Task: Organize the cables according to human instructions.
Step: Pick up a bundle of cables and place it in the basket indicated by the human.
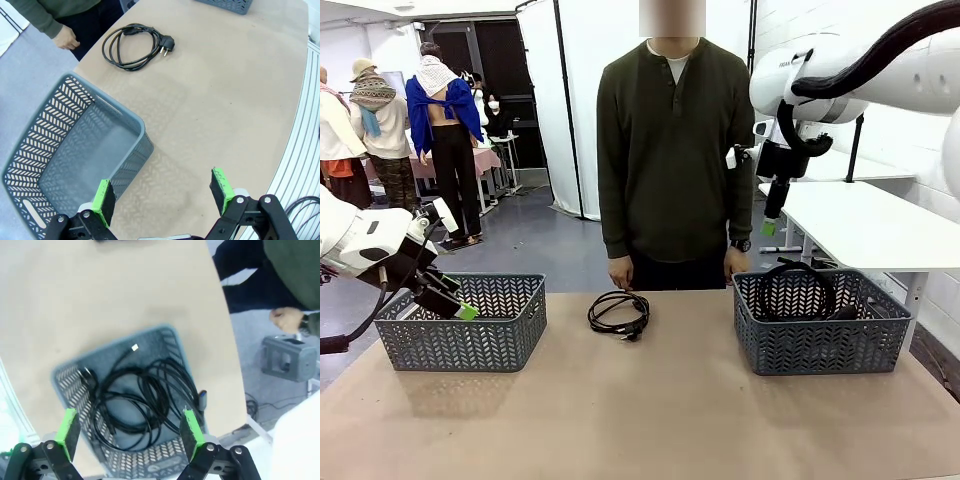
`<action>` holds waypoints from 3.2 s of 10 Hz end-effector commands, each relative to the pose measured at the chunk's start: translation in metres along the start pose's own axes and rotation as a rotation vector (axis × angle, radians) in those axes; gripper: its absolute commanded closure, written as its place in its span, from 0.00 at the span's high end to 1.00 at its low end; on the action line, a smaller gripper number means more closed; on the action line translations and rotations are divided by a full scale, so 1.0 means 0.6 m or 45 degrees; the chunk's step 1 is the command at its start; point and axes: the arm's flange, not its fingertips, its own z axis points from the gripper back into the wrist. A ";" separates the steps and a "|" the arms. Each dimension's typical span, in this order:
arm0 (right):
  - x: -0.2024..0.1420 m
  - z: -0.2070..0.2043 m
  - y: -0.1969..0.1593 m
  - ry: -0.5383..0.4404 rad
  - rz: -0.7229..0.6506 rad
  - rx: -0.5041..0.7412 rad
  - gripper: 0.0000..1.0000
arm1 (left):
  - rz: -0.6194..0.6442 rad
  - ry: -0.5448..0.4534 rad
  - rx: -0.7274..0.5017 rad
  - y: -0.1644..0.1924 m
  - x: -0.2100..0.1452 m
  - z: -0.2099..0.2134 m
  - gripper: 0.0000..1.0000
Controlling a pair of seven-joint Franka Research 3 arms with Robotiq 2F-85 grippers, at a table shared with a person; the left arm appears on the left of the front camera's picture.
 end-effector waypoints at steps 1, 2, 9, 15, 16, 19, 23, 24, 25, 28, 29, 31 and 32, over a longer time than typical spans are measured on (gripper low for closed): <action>-0.003 -0.034 0.070 -0.110 -0.022 -0.088 1.00 | 0.005 -0.008 -0.005 0.005 -0.003 -0.002 1.00; 0.004 -0.043 0.093 -0.166 0.006 -0.120 1.00 | 0.005 -0.008 -0.005 0.005 -0.003 -0.002 1.00; -0.004 -0.125 0.237 -0.271 0.154 -0.071 1.00 | 0.005 -0.008 -0.005 0.005 -0.003 -0.002 1.00; 0.015 -0.133 0.256 -0.221 0.157 -0.027 1.00 | 0.005 -0.008 -0.005 0.005 -0.003 -0.002 1.00; 0.015 -0.133 0.256 -0.221 0.157 -0.027 1.00 | 0.005 -0.008 -0.005 0.005 -0.003 -0.002 1.00; 0.015 -0.133 0.256 -0.221 0.157 -0.027 1.00 | 0.005 -0.008 -0.005 0.005 -0.003 -0.002 1.00; 0.015 -0.133 0.256 -0.221 0.157 -0.027 1.00 | 0.005 -0.008 -0.005 0.005 -0.003 -0.002 1.00; 0.015 -0.133 0.256 -0.221 0.157 -0.027 1.00 | 0.005 -0.008 -0.005 0.005 -0.003 -0.002 1.00; 0.015 -0.133 0.256 -0.221 0.157 -0.027 1.00 | 0.005 -0.008 -0.005 0.005 -0.003 -0.002 1.00; 0.015 -0.133 0.256 -0.221 0.157 -0.027 1.00 | 0.005 -0.008 -0.005 0.005 -0.003 -0.002 1.00; 0.015 -0.133 0.256 -0.221 0.157 -0.027 1.00 | 0.005 -0.008 -0.005 0.005 -0.003 -0.002 1.00; 0.015 -0.133 0.256 -0.221 0.157 -0.027 1.00 | 0.005 -0.008 -0.005 0.005 -0.003 -0.002 1.00; 0.015 -0.133 0.256 -0.221 0.157 -0.027 1.00 | 0.005 -0.008 -0.005 0.005 -0.003 -0.002 1.00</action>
